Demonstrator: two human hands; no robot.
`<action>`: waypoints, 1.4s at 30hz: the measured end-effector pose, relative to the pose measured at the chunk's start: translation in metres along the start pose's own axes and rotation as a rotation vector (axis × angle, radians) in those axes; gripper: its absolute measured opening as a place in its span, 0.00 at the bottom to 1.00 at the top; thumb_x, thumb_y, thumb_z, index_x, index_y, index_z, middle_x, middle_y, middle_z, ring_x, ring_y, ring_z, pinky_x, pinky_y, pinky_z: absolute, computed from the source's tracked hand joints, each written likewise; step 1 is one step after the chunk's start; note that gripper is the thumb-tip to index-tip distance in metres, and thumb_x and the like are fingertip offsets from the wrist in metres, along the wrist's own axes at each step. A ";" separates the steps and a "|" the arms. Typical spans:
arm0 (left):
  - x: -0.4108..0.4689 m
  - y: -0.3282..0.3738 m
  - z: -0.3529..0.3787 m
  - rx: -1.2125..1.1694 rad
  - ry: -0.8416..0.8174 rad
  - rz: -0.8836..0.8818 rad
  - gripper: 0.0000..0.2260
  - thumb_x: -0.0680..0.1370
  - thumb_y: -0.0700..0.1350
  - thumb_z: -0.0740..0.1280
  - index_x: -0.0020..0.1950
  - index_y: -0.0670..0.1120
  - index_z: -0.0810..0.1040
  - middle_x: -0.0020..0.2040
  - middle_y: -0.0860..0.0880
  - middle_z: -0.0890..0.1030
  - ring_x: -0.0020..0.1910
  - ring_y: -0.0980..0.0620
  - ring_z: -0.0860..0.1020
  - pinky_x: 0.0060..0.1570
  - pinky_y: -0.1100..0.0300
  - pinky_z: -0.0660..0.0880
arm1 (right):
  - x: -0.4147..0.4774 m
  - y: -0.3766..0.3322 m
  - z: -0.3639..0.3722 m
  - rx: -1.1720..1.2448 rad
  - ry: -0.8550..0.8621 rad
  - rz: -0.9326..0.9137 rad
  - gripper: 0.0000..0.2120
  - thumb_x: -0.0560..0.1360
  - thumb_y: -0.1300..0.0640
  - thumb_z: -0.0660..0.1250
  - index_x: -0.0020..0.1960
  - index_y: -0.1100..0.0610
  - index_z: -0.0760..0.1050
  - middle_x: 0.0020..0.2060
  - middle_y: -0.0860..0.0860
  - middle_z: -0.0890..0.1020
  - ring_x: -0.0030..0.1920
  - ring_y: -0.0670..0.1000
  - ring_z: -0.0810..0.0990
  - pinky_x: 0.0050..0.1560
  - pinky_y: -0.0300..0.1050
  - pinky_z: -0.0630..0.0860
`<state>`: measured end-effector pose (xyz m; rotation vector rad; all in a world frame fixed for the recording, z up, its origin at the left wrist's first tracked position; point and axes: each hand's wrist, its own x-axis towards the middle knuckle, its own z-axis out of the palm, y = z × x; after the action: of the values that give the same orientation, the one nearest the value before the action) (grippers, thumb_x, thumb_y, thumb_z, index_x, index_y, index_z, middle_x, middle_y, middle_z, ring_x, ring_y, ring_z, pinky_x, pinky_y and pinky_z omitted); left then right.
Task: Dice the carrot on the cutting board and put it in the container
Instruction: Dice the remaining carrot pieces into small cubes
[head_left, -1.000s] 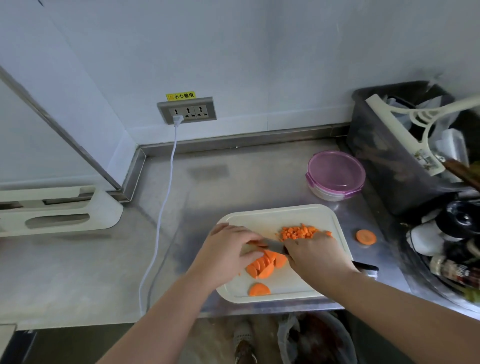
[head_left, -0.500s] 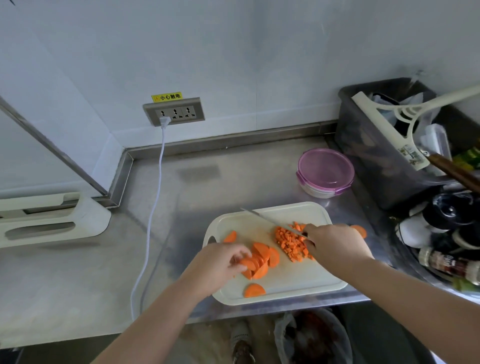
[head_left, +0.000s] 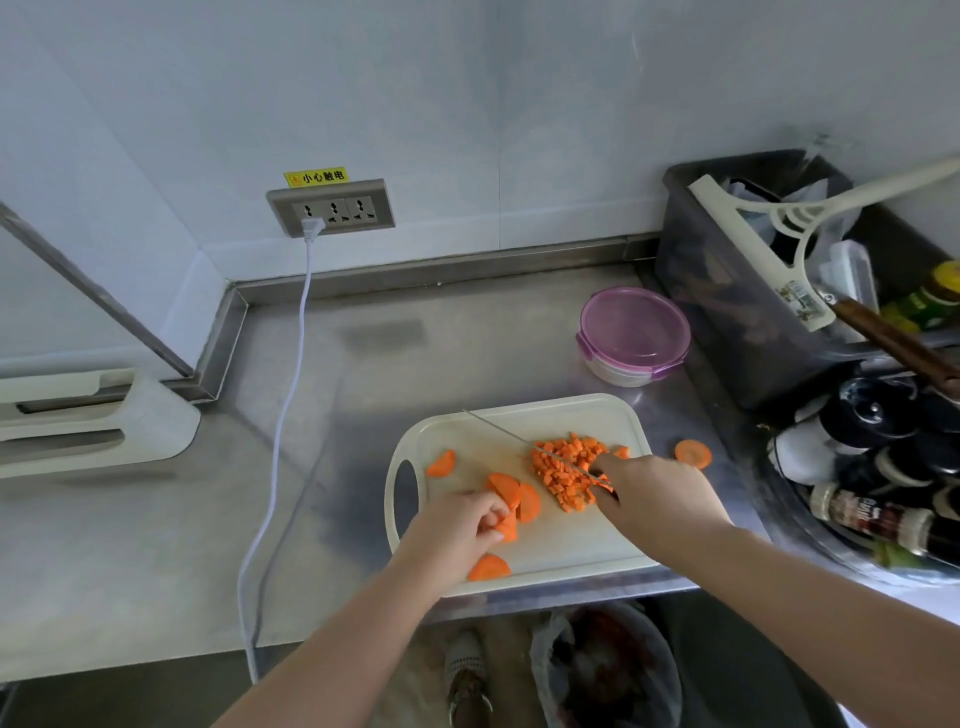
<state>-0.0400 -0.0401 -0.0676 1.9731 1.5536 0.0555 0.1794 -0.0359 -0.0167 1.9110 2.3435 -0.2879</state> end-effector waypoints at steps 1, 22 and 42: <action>0.001 0.005 0.003 -0.011 0.018 -0.016 0.11 0.78 0.48 0.65 0.60 0.52 0.76 0.54 0.56 0.79 0.53 0.56 0.77 0.49 0.61 0.72 | -0.001 0.000 0.000 -0.004 -0.002 0.000 0.14 0.82 0.47 0.53 0.61 0.50 0.71 0.47 0.51 0.82 0.45 0.55 0.81 0.38 0.45 0.74; 0.012 0.035 0.023 0.001 0.009 -0.092 0.10 0.80 0.49 0.63 0.58 0.49 0.79 0.55 0.51 0.81 0.53 0.51 0.78 0.53 0.56 0.75 | -0.021 0.016 0.002 0.045 -0.003 0.050 0.14 0.82 0.46 0.53 0.62 0.49 0.70 0.45 0.49 0.81 0.38 0.53 0.75 0.31 0.42 0.66; 0.001 0.052 0.042 0.254 0.111 -0.100 0.15 0.79 0.54 0.62 0.61 0.48 0.73 0.56 0.51 0.77 0.53 0.50 0.77 0.47 0.58 0.72 | -0.027 0.025 0.002 0.096 -0.048 0.079 0.14 0.82 0.47 0.53 0.63 0.49 0.70 0.38 0.47 0.73 0.36 0.51 0.72 0.27 0.39 0.63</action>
<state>0.0218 -0.0635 -0.0762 2.1116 1.8043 -0.0789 0.2095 -0.0574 -0.0156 2.0093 2.2565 -0.4419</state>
